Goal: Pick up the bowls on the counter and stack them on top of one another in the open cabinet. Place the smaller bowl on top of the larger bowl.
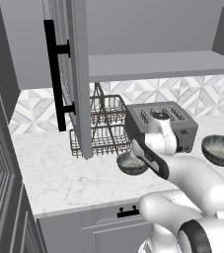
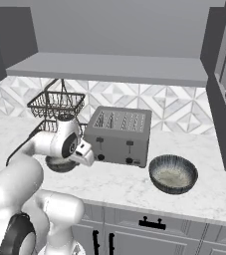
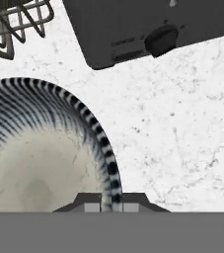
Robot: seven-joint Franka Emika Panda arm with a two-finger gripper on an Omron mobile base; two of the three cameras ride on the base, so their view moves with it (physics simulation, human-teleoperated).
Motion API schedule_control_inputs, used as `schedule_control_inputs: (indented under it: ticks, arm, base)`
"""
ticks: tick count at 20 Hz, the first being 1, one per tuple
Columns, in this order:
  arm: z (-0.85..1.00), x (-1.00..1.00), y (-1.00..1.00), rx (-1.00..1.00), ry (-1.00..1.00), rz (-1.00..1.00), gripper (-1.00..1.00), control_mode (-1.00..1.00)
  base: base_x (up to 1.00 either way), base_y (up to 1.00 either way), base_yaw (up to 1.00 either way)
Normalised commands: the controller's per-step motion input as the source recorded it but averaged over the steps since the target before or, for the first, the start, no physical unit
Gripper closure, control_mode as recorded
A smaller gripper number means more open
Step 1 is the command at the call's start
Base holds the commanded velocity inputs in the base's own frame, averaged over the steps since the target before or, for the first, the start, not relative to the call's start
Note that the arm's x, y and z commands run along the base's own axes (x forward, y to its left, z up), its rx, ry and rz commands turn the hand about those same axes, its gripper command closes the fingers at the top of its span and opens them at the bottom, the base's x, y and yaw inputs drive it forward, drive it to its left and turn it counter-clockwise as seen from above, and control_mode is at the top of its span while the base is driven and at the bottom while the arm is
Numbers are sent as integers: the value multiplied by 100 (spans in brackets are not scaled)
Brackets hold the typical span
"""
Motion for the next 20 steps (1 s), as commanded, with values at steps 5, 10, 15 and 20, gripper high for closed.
schedule_control_inputs:
  ticks: [5,10,15,20]
  arm:
    - [77,-65,-100,3,0,-30,100,-100]
    - [58,-33,-100,0,0,-39,100,-100]
    - [30,5,-100,2,4,-46,100,-100]
    - [21,22,-100,3,8,-49,100,-100]
  base:
    - [0,0,0]
    - [0,0,0]
    - [0,0,0]
    - [0,0,0]
